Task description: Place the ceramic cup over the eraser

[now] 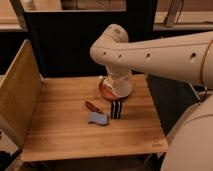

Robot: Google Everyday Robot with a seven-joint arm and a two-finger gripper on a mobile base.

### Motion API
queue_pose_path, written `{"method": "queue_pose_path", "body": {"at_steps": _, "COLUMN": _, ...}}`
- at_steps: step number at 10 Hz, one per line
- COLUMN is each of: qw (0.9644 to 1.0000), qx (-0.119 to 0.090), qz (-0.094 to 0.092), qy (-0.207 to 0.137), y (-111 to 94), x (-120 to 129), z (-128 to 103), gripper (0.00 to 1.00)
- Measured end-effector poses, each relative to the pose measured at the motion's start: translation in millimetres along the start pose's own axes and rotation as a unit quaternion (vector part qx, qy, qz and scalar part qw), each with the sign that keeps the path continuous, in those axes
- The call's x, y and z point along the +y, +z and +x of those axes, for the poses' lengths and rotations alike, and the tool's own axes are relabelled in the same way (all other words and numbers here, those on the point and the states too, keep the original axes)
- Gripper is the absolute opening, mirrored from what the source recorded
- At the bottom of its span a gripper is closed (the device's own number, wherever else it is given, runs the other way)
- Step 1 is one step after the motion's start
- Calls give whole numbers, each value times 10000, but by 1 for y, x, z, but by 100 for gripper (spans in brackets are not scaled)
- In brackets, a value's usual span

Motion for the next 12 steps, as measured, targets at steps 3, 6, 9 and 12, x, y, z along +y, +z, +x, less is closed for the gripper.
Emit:
{"method": "queue_pose_path", "body": {"at_steps": 3, "qw": 10000, "qx": 61, "qz": 42, "qy": -25, "y": 1, "x": 0, "z": 5, "gripper": 0}}
{"method": "queue_pose_path", "body": {"at_steps": 6, "qw": 9995, "qx": 206, "qz": 192, "qy": 119, "y": 1, "x": -11, "z": 28, "gripper": 0}}
{"method": "queue_pose_path", "body": {"at_steps": 9, "qw": 9991, "qx": 221, "qz": 257, "qy": 263, "y": -6, "x": -16, "z": 41, "gripper": 0}}
{"method": "queue_pose_path", "body": {"at_steps": 12, "qw": 9999, "qx": 104, "qz": 8, "qy": 110, "y": -17, "x": 15, "z": 47, "gripper": 0}}
